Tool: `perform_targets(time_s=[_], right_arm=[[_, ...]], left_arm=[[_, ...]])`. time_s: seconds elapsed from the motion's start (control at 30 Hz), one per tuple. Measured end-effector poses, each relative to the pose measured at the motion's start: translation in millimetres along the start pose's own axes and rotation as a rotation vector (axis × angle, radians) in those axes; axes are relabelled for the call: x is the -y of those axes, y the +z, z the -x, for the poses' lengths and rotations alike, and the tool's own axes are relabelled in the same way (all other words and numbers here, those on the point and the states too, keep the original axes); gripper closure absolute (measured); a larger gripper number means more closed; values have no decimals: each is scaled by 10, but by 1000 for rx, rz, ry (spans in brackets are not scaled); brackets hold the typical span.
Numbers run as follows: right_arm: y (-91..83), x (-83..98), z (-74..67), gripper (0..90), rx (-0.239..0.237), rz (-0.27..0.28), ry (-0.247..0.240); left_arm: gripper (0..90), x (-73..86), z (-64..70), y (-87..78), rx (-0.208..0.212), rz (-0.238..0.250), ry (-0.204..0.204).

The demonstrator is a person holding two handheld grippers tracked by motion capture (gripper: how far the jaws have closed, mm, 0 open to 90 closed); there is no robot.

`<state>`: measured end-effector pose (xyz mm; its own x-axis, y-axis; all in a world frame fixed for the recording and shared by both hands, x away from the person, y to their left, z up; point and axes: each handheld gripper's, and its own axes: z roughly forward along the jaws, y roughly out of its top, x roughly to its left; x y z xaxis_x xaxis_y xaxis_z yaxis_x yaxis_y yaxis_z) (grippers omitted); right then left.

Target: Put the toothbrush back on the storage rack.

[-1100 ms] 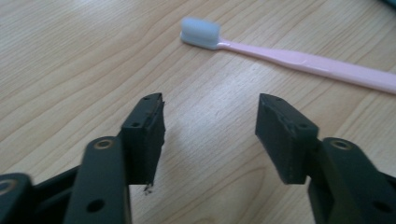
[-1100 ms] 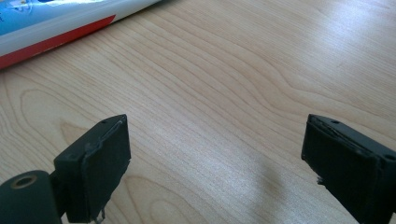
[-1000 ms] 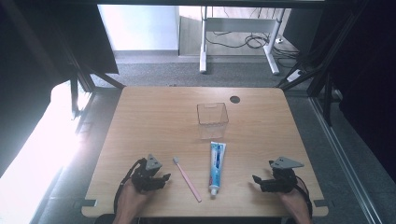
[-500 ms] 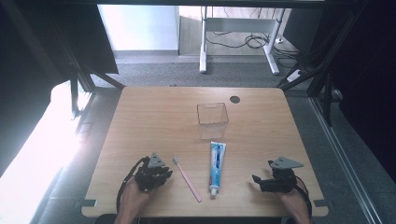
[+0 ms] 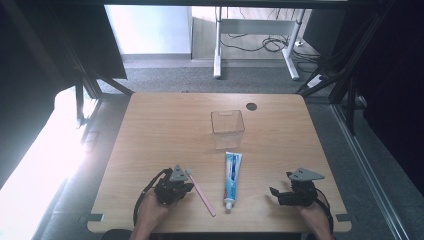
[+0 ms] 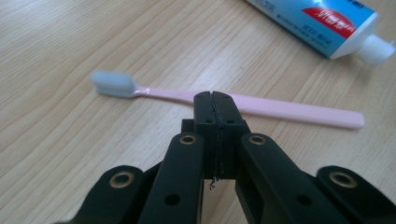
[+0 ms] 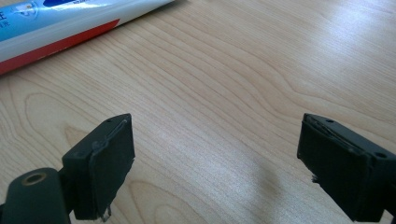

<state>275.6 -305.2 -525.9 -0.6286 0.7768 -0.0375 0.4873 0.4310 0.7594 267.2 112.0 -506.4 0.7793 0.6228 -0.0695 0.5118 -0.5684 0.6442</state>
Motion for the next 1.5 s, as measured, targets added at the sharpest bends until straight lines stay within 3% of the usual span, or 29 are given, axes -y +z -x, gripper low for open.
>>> perform_targets(time_s=[0.23, 0.67, 1.03, 1.5], right_arm=[[12, 0, -8, 119, -8, -6, 2], [23, -1, -17, 124, -13, -9, -2], [38, -2, -41, 128, -17, -16, -10], [37, 4, -33, 130, -13, -21, -8]], left_arm=[[897, -98, 111, 121, 56, 1, 30], [897, -171, 337, 371, 86, -25, 88], [897, -153, 387, 383, 101, -53, 97], [896, -55, 349, 295, 89, -78, 72]])
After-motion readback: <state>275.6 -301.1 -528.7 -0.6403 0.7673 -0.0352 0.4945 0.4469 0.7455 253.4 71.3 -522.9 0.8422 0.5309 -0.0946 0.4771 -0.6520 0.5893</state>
